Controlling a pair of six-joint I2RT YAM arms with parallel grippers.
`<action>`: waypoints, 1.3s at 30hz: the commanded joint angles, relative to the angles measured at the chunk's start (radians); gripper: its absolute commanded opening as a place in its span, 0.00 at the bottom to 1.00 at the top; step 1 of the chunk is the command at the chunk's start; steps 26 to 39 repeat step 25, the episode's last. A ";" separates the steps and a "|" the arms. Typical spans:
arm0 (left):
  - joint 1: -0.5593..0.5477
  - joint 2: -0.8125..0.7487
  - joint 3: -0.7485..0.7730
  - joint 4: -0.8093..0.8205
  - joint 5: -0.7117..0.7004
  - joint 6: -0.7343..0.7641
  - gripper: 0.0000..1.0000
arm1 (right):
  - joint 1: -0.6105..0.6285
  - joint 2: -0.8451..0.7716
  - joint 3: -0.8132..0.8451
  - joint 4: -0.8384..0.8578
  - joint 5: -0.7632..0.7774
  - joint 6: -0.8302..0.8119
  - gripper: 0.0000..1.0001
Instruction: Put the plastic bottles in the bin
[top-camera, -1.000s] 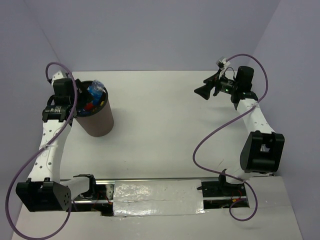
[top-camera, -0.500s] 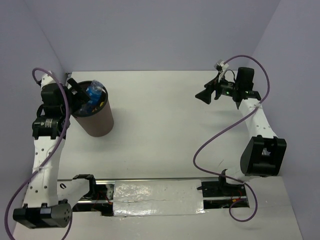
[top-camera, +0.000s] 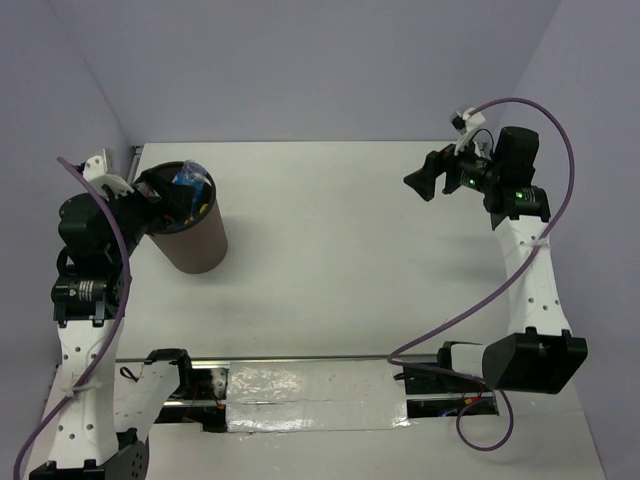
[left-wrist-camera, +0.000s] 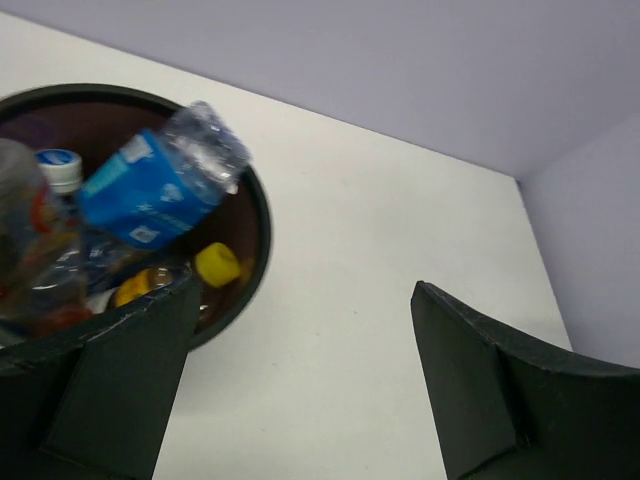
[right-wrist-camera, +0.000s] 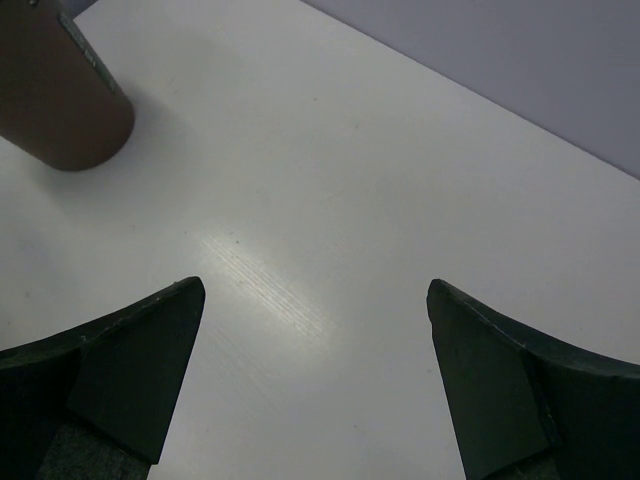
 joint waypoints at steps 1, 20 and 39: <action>0.004 -0.040 -0.093 0.182 0.230 0.011 0.99 | 0.005 -0.048 0.058 -0.044 0.095 0.116 1.00; 0.004 -0.200 -0.274 0.377 0.416 -0.057 0.99 | 0.005 -0.357 -0.121 -0.042 0.310 0.179 1.00; 0.004 -0.220 -0.293 0.391 0.396 -0.072 0.99 | 0.005 -0.384 -0.126 -0.050 0.332 0.179 1.00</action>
